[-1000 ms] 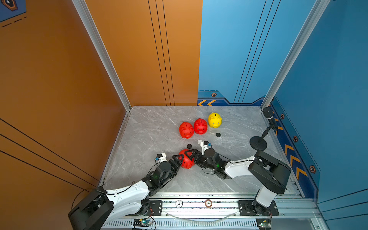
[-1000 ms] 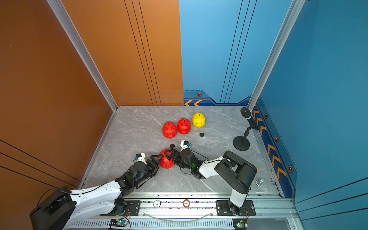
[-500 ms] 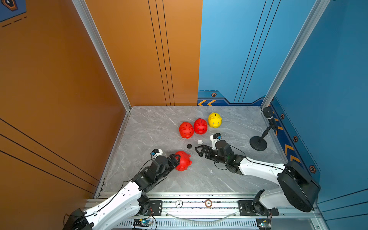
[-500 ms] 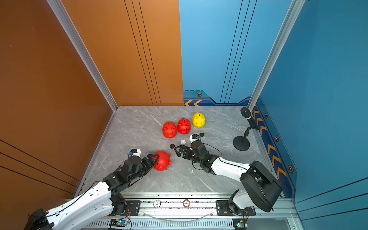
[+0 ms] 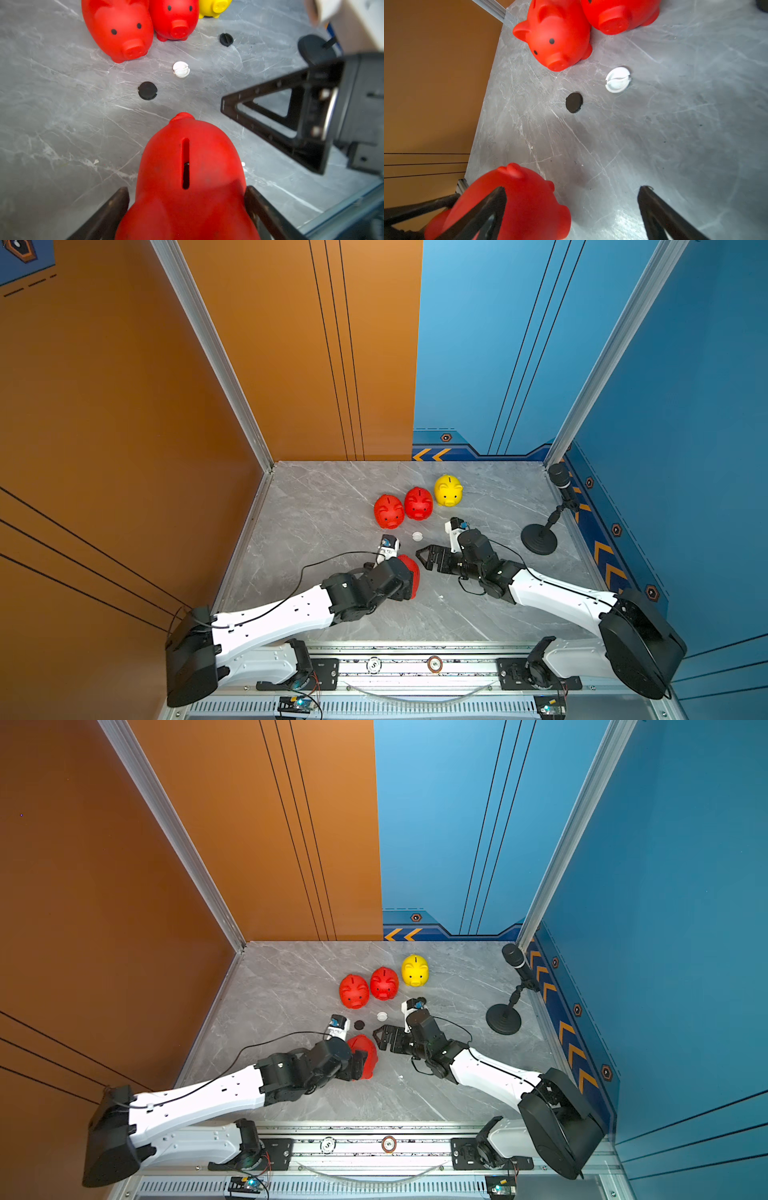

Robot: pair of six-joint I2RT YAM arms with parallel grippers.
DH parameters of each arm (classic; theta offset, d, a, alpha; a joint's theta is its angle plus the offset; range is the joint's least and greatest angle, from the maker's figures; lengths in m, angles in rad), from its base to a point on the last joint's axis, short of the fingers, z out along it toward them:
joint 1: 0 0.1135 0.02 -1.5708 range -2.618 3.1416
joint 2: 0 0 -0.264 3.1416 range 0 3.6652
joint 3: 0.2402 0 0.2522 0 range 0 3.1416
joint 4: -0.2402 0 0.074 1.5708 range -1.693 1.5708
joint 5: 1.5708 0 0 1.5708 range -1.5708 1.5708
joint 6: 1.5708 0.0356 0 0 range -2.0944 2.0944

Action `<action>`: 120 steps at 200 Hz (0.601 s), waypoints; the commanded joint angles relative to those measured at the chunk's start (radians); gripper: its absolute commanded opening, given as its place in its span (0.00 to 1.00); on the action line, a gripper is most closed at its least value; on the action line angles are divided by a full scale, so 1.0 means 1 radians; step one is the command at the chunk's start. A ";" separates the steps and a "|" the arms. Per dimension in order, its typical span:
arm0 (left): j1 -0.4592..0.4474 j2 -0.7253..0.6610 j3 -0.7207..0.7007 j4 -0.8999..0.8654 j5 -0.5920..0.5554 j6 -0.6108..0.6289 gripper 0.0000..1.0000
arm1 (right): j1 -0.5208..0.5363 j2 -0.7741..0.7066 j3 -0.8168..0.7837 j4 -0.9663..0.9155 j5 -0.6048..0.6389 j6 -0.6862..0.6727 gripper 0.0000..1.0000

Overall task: Open piggy banks
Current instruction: Pick up the piggy bank from the center of the board.

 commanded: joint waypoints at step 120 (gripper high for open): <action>0.000 0.019 -0.137 0.226 -0.025 0.093 0.92 | -0.073 -0.143 -0.080 -0.098 -0.021 -0.075 1.00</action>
